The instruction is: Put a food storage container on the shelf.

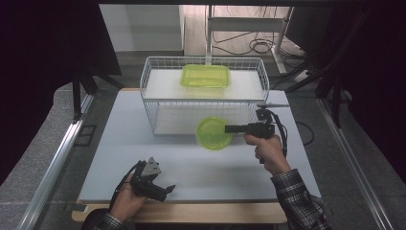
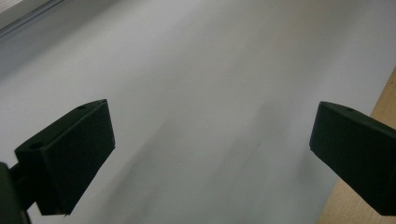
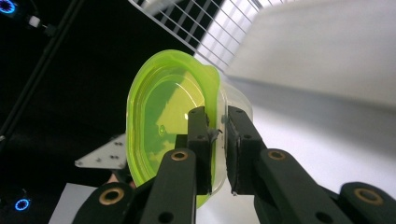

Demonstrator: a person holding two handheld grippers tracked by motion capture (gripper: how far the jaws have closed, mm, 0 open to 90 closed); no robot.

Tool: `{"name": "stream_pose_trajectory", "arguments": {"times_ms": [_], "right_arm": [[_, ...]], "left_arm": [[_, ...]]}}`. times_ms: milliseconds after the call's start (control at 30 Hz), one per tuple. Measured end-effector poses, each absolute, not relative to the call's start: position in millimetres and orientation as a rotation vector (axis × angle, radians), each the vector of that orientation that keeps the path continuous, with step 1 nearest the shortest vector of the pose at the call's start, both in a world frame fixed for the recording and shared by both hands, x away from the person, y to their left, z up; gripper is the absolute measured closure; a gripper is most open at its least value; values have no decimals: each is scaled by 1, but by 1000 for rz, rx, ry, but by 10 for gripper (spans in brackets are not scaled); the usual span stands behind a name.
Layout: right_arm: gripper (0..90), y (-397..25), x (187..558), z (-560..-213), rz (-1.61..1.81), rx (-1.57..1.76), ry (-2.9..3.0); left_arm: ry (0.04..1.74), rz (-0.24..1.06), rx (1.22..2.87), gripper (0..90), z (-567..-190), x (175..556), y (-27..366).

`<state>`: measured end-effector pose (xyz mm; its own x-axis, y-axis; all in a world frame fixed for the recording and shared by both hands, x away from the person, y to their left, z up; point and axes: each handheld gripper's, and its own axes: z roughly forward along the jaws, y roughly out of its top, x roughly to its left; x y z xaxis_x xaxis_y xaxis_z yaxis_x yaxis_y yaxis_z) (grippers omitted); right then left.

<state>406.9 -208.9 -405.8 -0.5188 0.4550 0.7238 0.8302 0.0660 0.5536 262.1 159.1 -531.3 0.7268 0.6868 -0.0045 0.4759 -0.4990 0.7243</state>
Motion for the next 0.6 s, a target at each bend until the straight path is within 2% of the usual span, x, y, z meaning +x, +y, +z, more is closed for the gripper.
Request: {"name": "stream_pose_trajectory", "arguments": {"times_ms": [600], "right_arm": [[810,-208,425,-327,-1559,-1270,-2035]], "left_arm": [[883,361,2162,0,-531,263,162]]}}
